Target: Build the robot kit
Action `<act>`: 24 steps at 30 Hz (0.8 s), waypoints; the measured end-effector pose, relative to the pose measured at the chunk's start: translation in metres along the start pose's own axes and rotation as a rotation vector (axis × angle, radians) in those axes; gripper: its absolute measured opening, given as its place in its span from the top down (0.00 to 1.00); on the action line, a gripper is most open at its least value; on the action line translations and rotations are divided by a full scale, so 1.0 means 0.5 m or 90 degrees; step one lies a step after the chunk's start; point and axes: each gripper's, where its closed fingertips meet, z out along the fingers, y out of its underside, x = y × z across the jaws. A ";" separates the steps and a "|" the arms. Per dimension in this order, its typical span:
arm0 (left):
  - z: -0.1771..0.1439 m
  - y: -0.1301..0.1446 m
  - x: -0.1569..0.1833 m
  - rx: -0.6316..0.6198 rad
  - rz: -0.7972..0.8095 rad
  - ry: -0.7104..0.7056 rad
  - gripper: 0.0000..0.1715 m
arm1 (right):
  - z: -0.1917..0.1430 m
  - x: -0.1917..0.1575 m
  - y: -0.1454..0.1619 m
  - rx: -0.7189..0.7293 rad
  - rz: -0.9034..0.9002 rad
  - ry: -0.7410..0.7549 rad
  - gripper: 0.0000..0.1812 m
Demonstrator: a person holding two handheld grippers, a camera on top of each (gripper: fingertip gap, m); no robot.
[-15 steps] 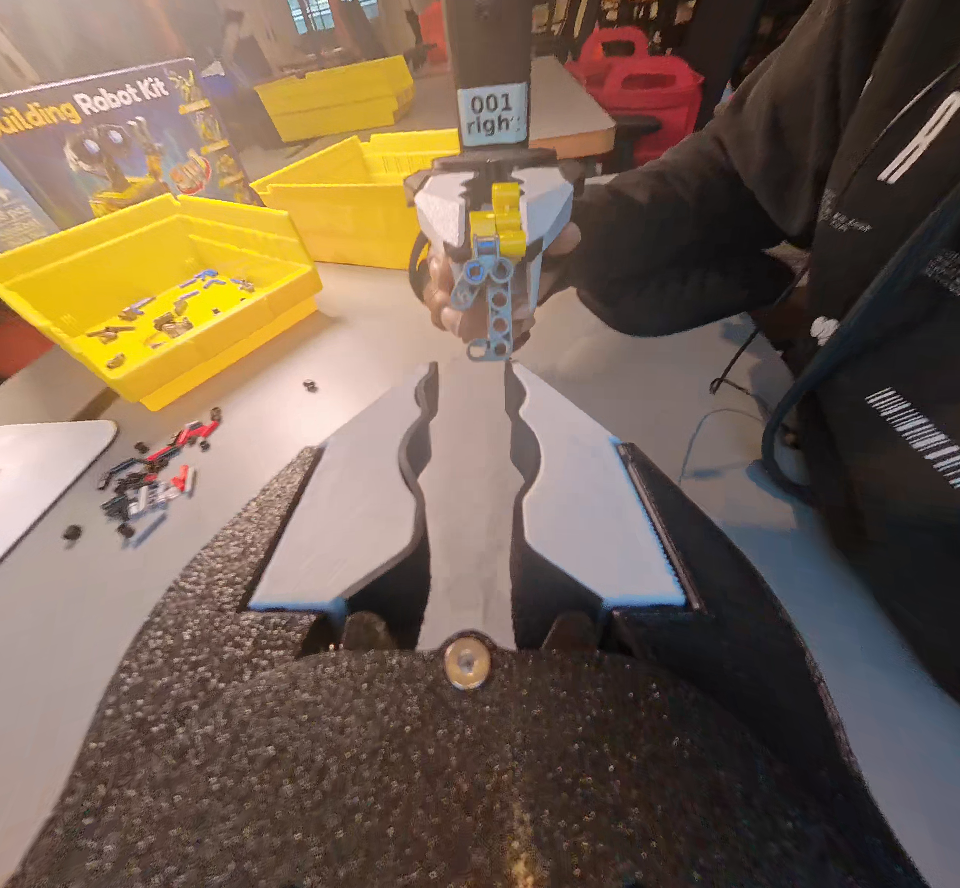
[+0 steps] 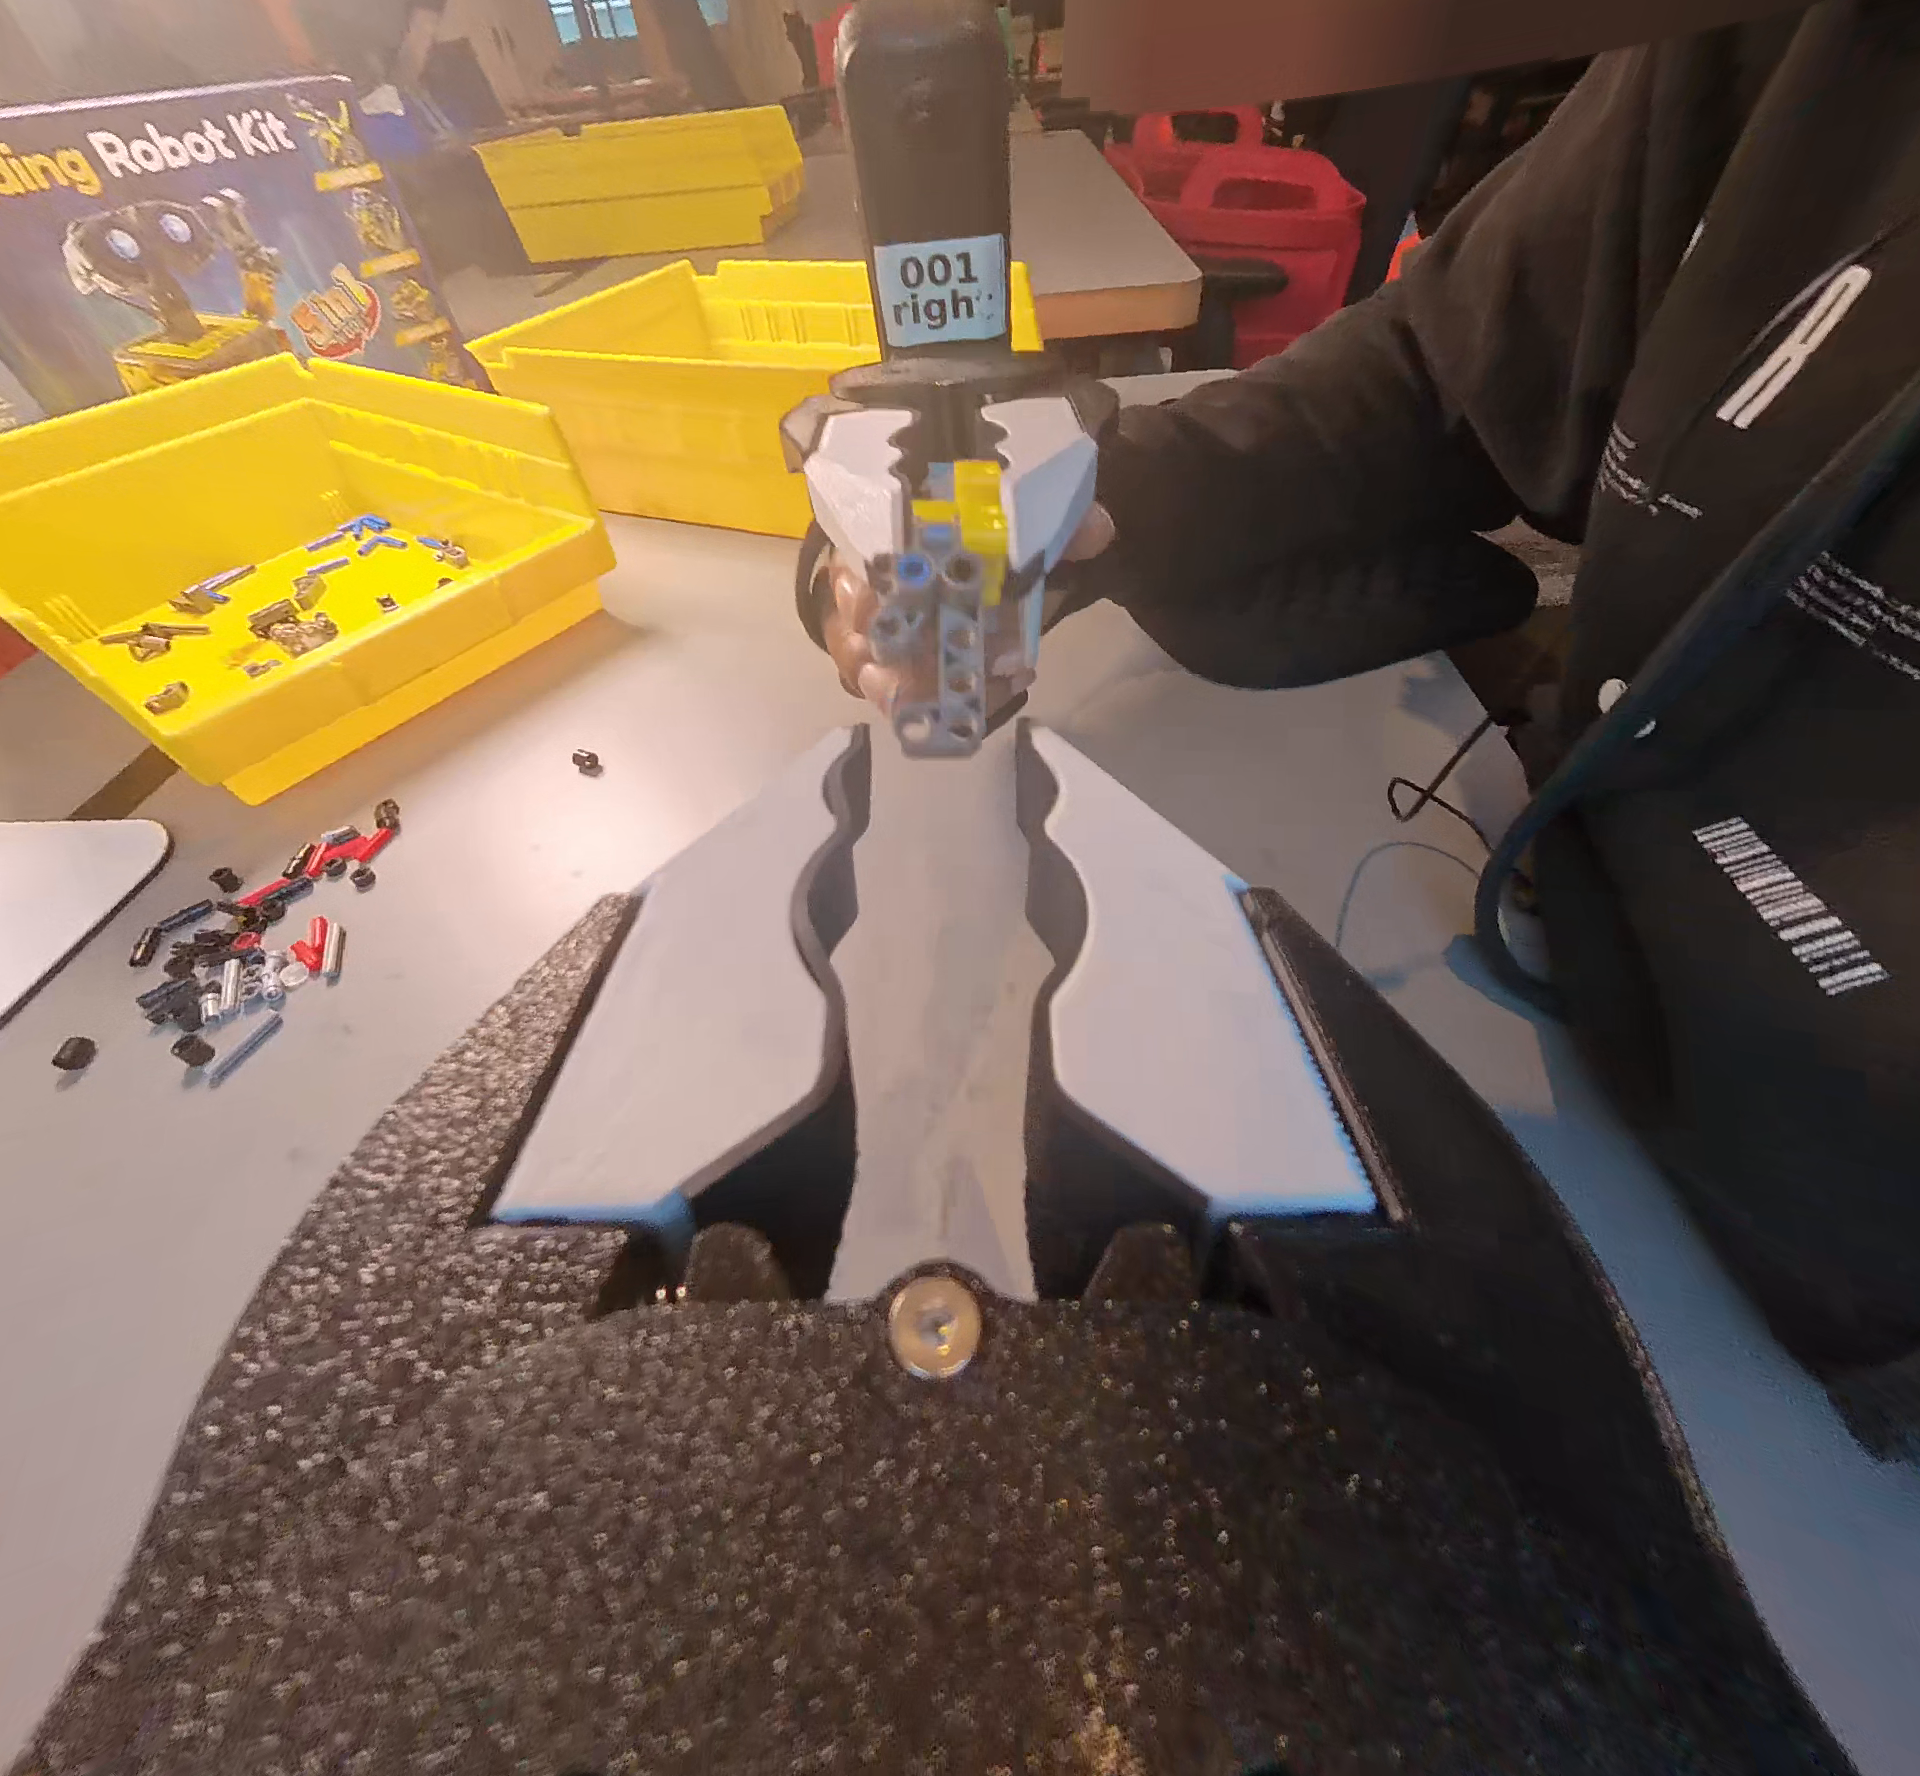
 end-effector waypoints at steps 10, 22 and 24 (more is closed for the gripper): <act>-0.012 0.039 -0.059 -0.184 0.384 -0.229 0.91 | -0.003 0.020 0.054 -0.136 -0.039 0.041 0.85; -0.016 0.050 -0.087 -0.289 0.678 -0.354 0.91 | -0.003 0.055 0.093 -0.198 0.012 0.104 0.90; -0.017 0.051 -0.087 -0.290 0.687 -0.356 0.91 | -0.006 0.055 0.094 -0.196 0.019 0.100 0.90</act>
